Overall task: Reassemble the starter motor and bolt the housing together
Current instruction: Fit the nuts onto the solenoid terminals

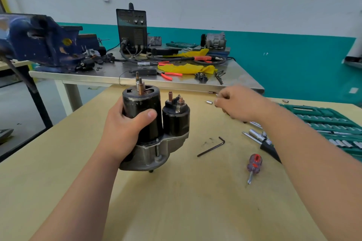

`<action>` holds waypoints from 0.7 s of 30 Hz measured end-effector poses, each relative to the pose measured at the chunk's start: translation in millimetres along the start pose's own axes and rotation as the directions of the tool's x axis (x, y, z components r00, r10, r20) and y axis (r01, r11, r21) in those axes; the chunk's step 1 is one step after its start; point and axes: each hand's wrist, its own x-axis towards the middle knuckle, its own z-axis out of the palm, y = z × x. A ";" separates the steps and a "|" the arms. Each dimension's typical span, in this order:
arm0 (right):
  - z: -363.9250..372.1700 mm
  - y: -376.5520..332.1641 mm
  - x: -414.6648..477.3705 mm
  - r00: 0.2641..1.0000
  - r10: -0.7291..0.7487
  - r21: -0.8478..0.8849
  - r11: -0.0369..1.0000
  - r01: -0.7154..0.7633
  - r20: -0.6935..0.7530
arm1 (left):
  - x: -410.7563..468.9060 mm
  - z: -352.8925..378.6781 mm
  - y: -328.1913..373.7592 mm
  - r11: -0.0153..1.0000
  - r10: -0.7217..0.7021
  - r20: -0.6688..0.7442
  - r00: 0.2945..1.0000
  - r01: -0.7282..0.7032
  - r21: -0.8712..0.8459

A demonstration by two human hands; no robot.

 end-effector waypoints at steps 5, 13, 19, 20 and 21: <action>77.3 -6.7 27.5 0.981 -0.007 -0.111 0.993 0.029 0.194 | -2.0 -12.8 -8.3 0.999 -0.028 -0.057 0.998 0.026 -0.028; 132.8 -34.4 49.0 0.964 -0.102 -0.091 0.988 0.128 0.245 | -5.3 -28.1 -16.6 0.990 -0.053 -0.075 0.996 0.043 -0.137; 136.2 -39.9 55.9 0.968 -0.111 -0.183 0.971 0.154 0.225 | -5.1 -32.9 -21.7 0.984 -0.057 -0.076 0.995 0.043 -0.175; 134.6 -38.7 54.3 0.970 -0.106 -0.194 0.970 0.150 0.220 | -4.9 -31.1 -20.4 0.984 -0.052 -0.073 0.996 0.039 -0.174; 130.5 -36.7 51.4 0.974 -0.102 -0.186 0.973 0.140 0.201 | -4.3 -28.6 -18.3 0.985 -0.042 -0.063 0.997 0.031 -0.168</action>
